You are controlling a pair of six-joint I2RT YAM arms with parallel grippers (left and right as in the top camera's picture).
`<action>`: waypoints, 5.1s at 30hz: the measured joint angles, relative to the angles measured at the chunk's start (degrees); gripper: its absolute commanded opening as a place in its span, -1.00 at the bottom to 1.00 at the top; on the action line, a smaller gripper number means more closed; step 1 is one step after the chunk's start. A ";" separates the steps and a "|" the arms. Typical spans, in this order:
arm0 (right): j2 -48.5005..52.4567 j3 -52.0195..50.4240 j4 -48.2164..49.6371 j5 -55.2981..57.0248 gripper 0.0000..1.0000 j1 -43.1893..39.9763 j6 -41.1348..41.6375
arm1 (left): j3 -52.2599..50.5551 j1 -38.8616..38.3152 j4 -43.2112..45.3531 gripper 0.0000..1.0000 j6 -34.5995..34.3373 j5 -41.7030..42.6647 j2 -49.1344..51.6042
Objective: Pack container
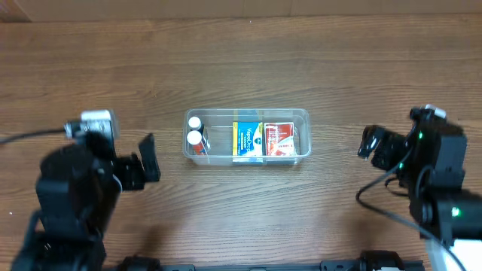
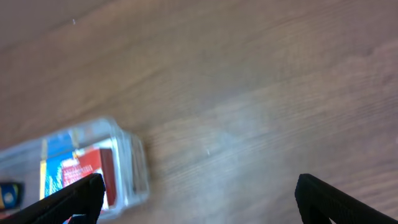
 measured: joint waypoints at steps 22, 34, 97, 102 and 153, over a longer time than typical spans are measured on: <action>-2.89 -1.95 -1.55 0.39 1.00 0.00 -0.04 | -16.24 0.00 0.33 1.00 -0.24 -1.75 0.76; -5.64 -3.19 -0.94 0.39 1.00 0.00 -0.28 | -16.26 0.00 0.31 1.00 -0.24 -1.75 5.57; -47.74 -54.64 50.71 -12.20 1.00 2.69 -15.32 | -16.61 0.00 0.37 1.00 -0.24 -1.97 19.34; -47.74 -54.64 50.71 -12.22 1.00 2.69 -15.37 | -16.61 0.00 0.37 1.00 -0.26 -1.97 19.34; -47.74 -54.64 50.80 -12.22 1.00 2.69 -15.52 | -68.89 8.63 58.42 0.99 7.08 -0.63 -38.23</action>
